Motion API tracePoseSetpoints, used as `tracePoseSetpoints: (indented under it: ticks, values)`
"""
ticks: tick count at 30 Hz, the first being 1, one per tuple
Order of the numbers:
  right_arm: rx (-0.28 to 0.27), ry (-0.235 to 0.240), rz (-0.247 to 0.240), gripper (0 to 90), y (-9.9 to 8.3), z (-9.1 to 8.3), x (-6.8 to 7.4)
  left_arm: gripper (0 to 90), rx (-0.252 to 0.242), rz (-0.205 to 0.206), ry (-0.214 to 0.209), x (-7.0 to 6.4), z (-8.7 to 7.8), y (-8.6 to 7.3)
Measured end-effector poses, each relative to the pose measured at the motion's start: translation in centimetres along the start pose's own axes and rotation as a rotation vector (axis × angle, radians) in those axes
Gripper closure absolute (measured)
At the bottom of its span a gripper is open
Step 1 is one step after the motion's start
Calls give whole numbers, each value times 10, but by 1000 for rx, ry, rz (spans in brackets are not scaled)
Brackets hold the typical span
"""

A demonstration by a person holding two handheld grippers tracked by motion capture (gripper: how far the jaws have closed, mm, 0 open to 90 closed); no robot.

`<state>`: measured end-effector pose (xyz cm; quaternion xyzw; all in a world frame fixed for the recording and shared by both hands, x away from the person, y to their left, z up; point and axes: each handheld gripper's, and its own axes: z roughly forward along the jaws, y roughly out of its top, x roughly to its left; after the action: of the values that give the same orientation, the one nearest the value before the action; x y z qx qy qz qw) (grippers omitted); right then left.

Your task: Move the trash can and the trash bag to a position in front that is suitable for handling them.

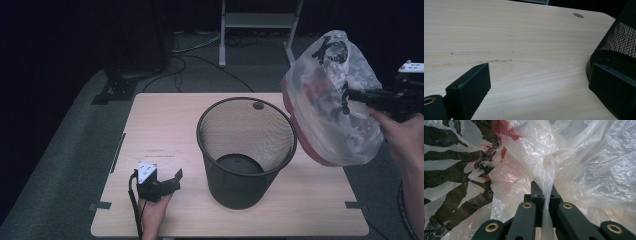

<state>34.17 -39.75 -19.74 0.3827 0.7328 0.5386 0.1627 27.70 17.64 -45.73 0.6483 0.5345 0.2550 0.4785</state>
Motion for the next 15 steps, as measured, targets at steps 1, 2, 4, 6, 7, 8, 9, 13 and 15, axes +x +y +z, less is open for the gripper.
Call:
tracePoseSetpoints:
  ticks: [1, 2, 4, 6, 7, 8, 9, 13, 15]
  values:
    - [-2, 14, -3, 890, 3, -1, 3, 30, 1, 1, 0, 0, 0, 0]
    - [-4, 23, -7, 890, 5, -2, 5, 30, -1, -2, -1, 0, 0, 0]
    - [-6, 53, -11, 890, 10, -3, 10, 30, 1, 0, -1, 0, 0, 0]
    - [-5, 76, -19, 890, 14, -3, 16, 30, 2, 0, -1, 0, 0, 0]
    - [-3, 89, -20, 889, 15, -3, 18, 30, 1, 0, -2, 0, 0, 0]
    - [-2, 98, -27, 890, 17, -3, 21, 30, 2, 1, -2, 0, 1, 0]
    - [1, 103, -36, 890, 19, -3, 24, 30, 2, 2, -2, 0, 1, 0]
    - [13, 148, -55, 890, 24, 2, 36, 30, 2, 2, -3, -1, 1, 0]
    - [15, 174, -60, 889, 27, 6, 42, 30, 2, 2, -3, -1, 1, 0]
